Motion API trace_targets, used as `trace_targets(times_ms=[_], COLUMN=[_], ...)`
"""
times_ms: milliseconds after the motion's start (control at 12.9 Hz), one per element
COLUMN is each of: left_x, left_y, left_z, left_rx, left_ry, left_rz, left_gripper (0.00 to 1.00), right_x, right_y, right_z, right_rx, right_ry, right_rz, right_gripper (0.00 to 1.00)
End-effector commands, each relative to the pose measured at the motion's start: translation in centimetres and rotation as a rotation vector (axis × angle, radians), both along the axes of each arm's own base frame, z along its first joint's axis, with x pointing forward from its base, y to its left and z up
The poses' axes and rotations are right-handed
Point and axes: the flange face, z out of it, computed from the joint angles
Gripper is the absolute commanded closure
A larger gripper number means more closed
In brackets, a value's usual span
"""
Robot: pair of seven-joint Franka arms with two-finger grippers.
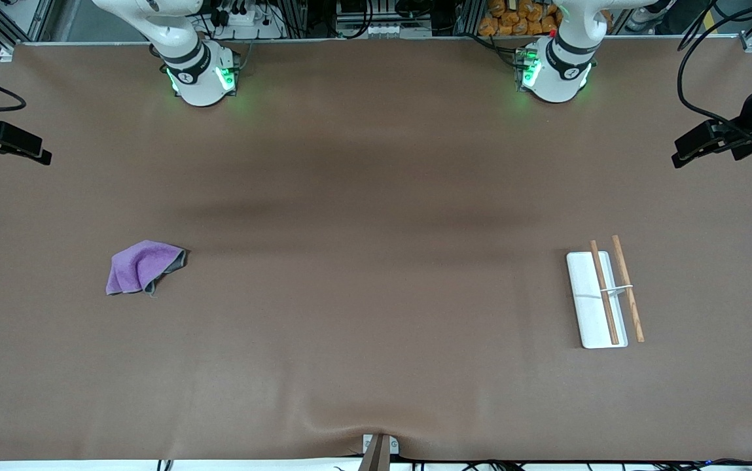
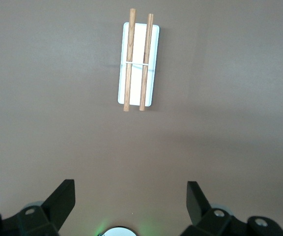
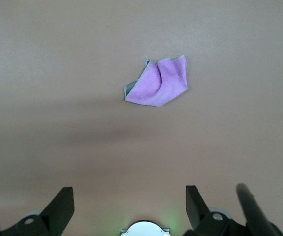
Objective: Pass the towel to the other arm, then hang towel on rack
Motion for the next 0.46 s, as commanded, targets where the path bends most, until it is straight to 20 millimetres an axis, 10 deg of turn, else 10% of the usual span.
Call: trace_targets(times_ms=[0, 386], left_x=[-0.52, -0.42], left_y=[-0.09, 0.16], left_z=[0.82, 1.43], left_rx=[0.005, 0.004], left_ry=[-0.001, -0.015], left_rz=[-0.021, -0.017], left_gripper=[0.0, 0.0], right_x=[-0.72, -0.69], right_y=[-0.28, -0.29], right_z=[0.53, 0.55], right_rx=[-0.002, -0.002], right_ry=[-0.01, -0.013], right_rz=[0.001, 0.001], right_gripper=[0.0, 0.0])
